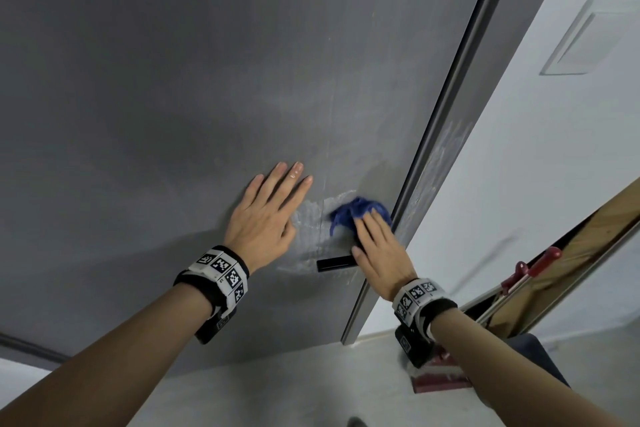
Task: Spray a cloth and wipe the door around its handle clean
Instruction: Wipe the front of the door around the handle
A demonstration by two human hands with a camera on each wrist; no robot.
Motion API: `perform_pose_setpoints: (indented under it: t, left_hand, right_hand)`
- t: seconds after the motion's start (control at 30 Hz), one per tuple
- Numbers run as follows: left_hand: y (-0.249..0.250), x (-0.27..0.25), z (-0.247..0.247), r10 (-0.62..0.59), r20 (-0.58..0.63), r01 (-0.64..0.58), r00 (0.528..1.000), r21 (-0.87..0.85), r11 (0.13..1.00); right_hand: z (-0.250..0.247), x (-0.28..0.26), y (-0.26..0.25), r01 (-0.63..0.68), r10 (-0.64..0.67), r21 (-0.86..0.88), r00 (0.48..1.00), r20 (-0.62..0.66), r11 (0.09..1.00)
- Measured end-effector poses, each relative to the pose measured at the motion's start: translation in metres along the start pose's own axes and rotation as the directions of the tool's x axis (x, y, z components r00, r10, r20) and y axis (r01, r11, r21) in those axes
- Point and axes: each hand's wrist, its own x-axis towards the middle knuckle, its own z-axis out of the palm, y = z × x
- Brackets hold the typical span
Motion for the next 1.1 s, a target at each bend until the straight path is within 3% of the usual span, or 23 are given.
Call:
perform_pose_setpoints:
  t: [0.13,0.23,0.3,0.37,0.47,0.53,0.63,0.73,0.83,1.0,1.1]
  left_hand:
    - [0.002,0.0,-0.003,-0.003,-0.004,0.003,1.0,-0.007,1.0]
    - [0.002,0.0,-0.005,-0.009,-0.004,0.008,1.0,-0.015,1.0]
    - [0.001,-0.001,-0.006,-0.005,0.002,0.005,1.0,-0.018,1.0]
    - [0.0,-0.002,-0.007,0.002,0.01,-0.002,1.0,-0.02,1.0]
    - [-0.002,-0.003,-0.008,0.012,0.022,-0.012,1.0,-0.005,1.0]
    - [-0.004,-0.003,-0.01,0.027,0.029,-0.027,0.999,0.005,1.0]
    - [-0.008,-0.003,-0.009,0.047,0.028,-0.047,0.999,0.015,0.999]
    - [-0.009,-0.003,-0.006,0.059,0.015,-0.06,0.998,0.027,0.998]
    - [-0.007,-0.003,-0.006,0.061,0.009,-0.062,0.998,0.039,0.997]
    - [-0.002,-0.003,-0.011,0.039,0.01,-0.039,0.999,0.01,0.999]
    - [-0.006,-0.006,-0.013,0.056,0.014,-0.056,0.998,0.016,0.998]
  right_hand:
    - [-0.052,0.042,-0.018,0.041,-0.034,0.027,0.973,-0.229,0.999]
    - [-0.061,0.051,-0.026,0.057,-0.044,0.042,0.962,-0.27,0.997]
    - [-0.046,0.045,-0.024,0.051,-0.042,0.039,0.978,-0.202,0.998]
    - [-0.023,0.029,-0.02,0.068,-0.07,-0.033,0.996,-0.047,0.997]
    - [0.011,-0.004,-0.011,0.12,-0.101,-0.069,0.967,0.234,0.99]
    - [0.023,-0.018,-0.006,0.122,-0.108,-0.033,0.955,0.276,0.992]
    - [0.021,-0.016,-0.001,0.133,-0.119,-0.045,0.966,0.227,0.99]
    - [-0.003,0.0,0.001,0.089,-0.089,-0.003,0.996,0.002,0.996]
    - [-0.031,0.013,-0.012,-0.008,0.031,0.156,0.989,-0.147,0.988]
    - [-0.023,0.018,-0.035,-0.101,0.131,0.214,0.983,-0.131,0.972]
    - [0.013,0.007,-0.038,-0.085,0.087,0.142,0.996,-0.008,0.986]
